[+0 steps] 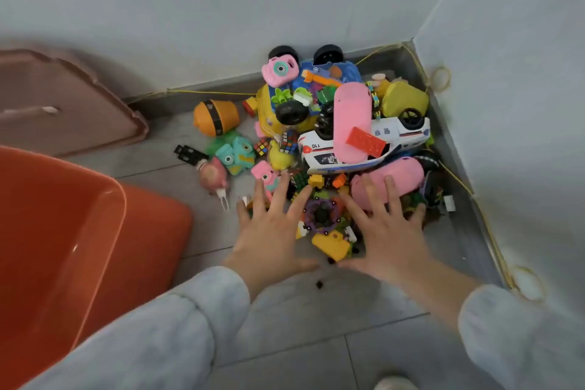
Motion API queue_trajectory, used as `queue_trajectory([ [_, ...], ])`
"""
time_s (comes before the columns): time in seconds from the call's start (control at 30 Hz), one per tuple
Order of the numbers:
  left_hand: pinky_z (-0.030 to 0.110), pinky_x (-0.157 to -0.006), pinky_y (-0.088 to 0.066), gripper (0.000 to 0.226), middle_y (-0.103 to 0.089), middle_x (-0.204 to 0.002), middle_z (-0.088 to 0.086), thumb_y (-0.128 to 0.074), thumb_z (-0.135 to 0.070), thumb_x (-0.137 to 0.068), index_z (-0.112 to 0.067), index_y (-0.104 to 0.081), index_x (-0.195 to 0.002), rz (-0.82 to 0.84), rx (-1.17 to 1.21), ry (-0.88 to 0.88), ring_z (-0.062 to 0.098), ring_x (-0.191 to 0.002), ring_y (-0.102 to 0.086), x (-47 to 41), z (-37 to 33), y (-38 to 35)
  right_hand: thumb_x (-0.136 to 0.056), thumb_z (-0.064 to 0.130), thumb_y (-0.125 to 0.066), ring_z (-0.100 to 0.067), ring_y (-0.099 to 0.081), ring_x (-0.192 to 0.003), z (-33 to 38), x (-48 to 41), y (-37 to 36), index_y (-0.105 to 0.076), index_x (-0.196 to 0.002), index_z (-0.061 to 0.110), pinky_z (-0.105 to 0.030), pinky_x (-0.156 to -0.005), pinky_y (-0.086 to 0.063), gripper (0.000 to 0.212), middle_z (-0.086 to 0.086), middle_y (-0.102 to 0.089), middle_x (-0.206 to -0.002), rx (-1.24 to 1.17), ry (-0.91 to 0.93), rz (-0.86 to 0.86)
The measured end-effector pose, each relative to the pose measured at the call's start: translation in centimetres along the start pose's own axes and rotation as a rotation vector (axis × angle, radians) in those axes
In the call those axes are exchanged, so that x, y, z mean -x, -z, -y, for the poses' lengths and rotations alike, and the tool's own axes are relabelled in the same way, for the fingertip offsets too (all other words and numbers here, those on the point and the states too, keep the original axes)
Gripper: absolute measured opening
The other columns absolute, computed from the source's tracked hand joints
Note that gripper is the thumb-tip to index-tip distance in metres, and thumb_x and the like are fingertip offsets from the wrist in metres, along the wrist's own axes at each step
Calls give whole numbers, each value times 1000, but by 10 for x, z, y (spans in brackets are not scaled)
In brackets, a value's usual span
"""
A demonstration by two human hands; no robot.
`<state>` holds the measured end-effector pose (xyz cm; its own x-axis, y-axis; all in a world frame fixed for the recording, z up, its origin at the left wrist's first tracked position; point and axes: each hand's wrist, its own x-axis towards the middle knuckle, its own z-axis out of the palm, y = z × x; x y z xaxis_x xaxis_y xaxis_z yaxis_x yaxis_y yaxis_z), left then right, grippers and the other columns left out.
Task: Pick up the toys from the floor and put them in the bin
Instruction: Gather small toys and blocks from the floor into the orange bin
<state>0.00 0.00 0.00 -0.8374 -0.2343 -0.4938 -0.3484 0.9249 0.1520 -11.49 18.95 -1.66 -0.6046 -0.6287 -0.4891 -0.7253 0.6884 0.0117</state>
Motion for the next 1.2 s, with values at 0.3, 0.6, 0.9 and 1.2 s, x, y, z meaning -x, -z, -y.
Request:
queue_trajectory([
  [0.3,80,-104,-10,114,32,-160,2,-51,-90,-64,-48,10,-151,12,-21,50,50,-145,22,-47,6,-39,-58,90,-57,-43,42,-137,7,-32,-17,16,-151,49,-65,-95,-47,125,-4,48,-152,-32,43,5],
  [0.6,46,-63,-57,59,-35,-144,15,-73,-49,-74,-33,-50,-126,-172,-39,22,41,-119,-36,-44,11,-56,-64,61,-72,-50,4,-147,31,-40,-27,-37,-142,41,-58,-78,-55,88,-8,3,-166,-122,47,-131],
  [0.9,47,-80,-54,34,-42,-135,9,-79,-19,-67,-24,-60,-95,-233,200,-26,38,-109,-41,-25,31,-63,-60,18,-80,-51,-29,-134,33,-38,-37,-53,-120,27,-60,-92,-50,66,-11,-36,-150,-78,237,-212],
  [1.2,38,-95,-44,31,-39,-132,-1,-75,-23,-76,-26,-61,-104,-335,380,40,29,-115,-35,8,25,-31,-62,2,-72,-42,-50,-96,17,-30,-8,-64,-108,14,-52,-84,-50,48,-14,-59,-120,-174,384,-406],
])
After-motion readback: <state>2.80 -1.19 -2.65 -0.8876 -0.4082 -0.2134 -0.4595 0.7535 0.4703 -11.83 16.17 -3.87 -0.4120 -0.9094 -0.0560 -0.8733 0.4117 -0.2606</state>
